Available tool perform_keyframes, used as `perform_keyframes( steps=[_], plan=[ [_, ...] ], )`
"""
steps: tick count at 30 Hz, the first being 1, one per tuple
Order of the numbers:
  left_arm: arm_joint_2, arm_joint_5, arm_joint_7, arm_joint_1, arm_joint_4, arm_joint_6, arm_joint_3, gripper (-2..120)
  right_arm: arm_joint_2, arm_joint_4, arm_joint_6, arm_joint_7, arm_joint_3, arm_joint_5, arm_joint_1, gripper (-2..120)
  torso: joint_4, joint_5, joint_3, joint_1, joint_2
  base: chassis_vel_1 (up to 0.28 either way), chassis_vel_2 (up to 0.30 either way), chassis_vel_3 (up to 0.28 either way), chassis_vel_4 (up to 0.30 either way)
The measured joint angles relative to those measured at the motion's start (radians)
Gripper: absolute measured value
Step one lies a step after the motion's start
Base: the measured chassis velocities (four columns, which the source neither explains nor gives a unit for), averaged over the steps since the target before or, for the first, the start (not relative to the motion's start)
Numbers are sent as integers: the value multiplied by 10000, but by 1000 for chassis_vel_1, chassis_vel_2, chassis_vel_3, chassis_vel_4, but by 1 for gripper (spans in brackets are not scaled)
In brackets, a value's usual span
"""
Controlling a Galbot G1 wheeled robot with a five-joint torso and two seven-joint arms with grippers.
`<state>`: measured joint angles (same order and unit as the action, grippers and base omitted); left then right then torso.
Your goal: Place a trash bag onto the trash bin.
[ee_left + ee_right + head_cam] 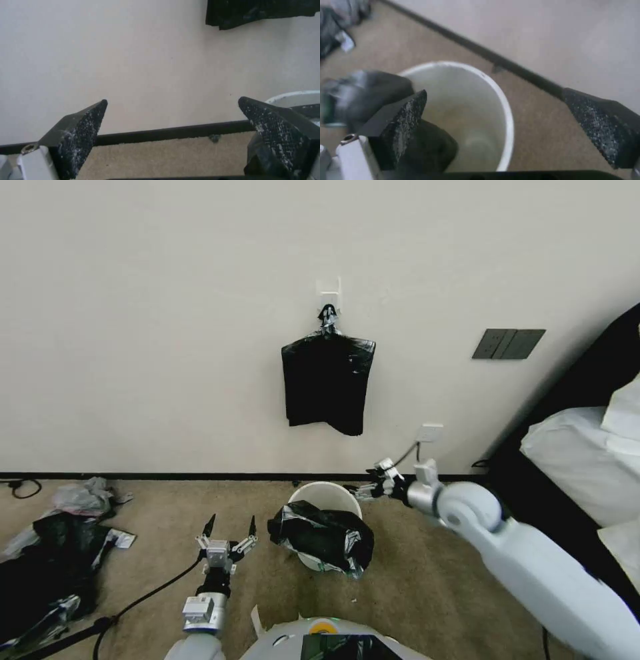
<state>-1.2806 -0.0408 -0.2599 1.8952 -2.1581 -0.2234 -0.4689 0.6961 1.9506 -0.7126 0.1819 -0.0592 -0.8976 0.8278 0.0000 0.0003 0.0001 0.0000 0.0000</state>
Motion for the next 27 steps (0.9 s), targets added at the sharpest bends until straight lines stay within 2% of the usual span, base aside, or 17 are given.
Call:
perform_keyframes(
  steps=[1,2,6,7,9,18,27],
  plan=[
    [-71,67,27,54,8,-38,-21,100,58,-566,-2,416,730,166,-701,100,0,-2,0,1,0,0,0,0,0],
    [-71,67,27,54,8,-38,-21,100,58,-566,-2,416,730,166,-701,100,0,-2,0,1,0,0,0,0,0],
    [-366,261,48,264,103,-265,-32,100,679,-2119,12,1644,2748,825,-2607,100,1,-3,0,0,0,0,0,0,0],
    [-366,261,48,264,103,-265,-32,100,679,-2119,12,1644,2748,825,-2607,100,1,-3,0,0,0,0,0,0,0],
    [-469,388,43,371,153,-421,-31,100,1007,-2954,125,2051,3669,1365,-3482,100,2,-5,0,0,0,0,0,0,0],
    [-641,999,4,494,296,-800,37,100,1630,-4949,686,3132,5254,2841,-4813,100,-2,-2,0,0,0,0,0,0,0],
    [-762,1038,-31,757,146,-986,-22,100,1924,-5630,1152,3680,5648,3403,-5055,99,0,-2,-1,0,0,0,0,0,0]
  ],
)
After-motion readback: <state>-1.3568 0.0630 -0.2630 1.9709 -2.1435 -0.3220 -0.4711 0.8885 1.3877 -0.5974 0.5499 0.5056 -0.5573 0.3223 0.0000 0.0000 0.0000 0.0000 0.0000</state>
